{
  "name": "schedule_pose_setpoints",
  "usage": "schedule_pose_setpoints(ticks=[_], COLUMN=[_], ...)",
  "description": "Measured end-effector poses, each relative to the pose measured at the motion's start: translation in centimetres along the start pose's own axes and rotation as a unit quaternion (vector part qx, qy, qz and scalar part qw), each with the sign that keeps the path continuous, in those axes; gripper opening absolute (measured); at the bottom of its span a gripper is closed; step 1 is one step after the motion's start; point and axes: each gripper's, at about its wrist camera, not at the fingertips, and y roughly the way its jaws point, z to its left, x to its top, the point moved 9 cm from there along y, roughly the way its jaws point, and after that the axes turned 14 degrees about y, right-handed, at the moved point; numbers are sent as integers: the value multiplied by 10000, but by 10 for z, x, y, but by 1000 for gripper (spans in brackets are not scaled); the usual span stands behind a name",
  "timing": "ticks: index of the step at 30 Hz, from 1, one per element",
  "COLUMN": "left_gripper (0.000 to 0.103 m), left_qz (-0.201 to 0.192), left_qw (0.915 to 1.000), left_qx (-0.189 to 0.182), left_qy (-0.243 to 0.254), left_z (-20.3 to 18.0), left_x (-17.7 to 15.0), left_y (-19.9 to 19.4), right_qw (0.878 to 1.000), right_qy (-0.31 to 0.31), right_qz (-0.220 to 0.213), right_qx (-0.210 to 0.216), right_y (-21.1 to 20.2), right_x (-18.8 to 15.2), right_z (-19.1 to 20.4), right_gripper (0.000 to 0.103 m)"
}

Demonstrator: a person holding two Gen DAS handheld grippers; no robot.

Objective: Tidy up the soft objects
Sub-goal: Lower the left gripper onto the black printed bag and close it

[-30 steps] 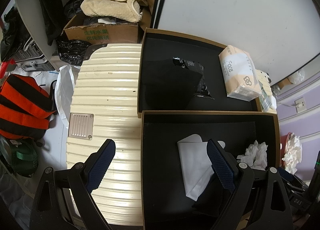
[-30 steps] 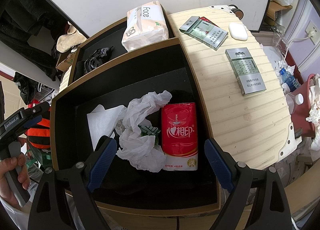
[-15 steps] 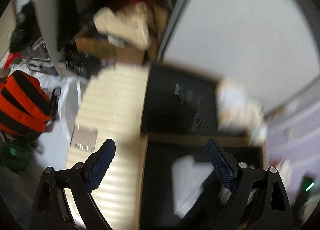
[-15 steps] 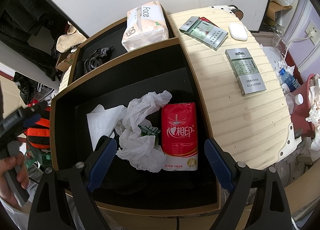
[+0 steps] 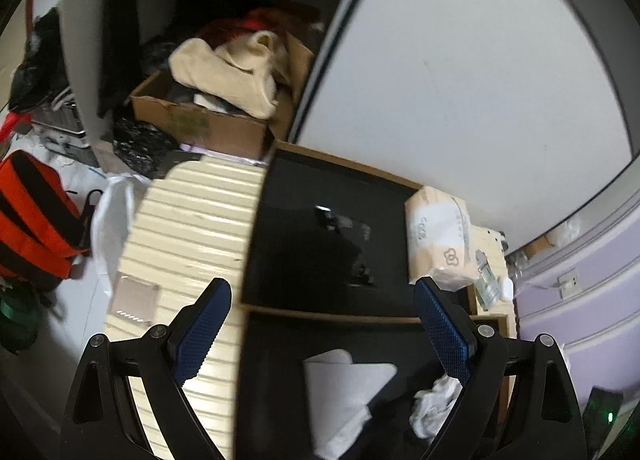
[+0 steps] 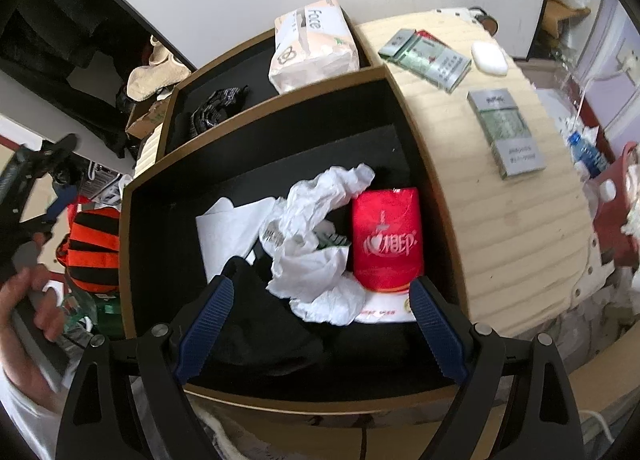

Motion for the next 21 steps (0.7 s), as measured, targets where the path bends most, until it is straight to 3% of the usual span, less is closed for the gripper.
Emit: schedule_pose_setpoints(ticks=[2,4,6,10,12,15,17,19,21], left_gripper=[91,87,77,76,76,76,76,76,68], left_qz=[111,285,771,1666,2103,2444,2636,2927,2982], left_qw=[9999,9995,9968,9856,9750,9601,9529,9401,9359], left_qx=[54,-145,-158,287,680,1274,1337,1499,1634], left_qy=[87,68,-120,22,214,475,684,898,917], left_z=[-12,-27,-32,-38,-37,-30,-31,-29,-27], left_x=[13,28,35,37,30,18,8,-7,-13], left_y=[13,37,67,122,144,159,168,181,189], right_qw=[9999,9995,9988,9964,9955,9947,9931,9907,9892], right_qy=[86,179,306,610,672,730,863,1038,1093], right_qz=[-16,-47,-67,-35,-85,-152,-126,-67,-46], right_qx=[123,271,368,588,663,707,788,883,973], right_y=[-4,-8,-10,-13,-17,-20,-22,-22,-24], right_x=[2,4,8,14,18,24,26,28,30], right_z=[1,2,-1,-4,-5,-8,-12,-14,-13], right_gripper=[89,89,89,89,89,89,89,89,89])
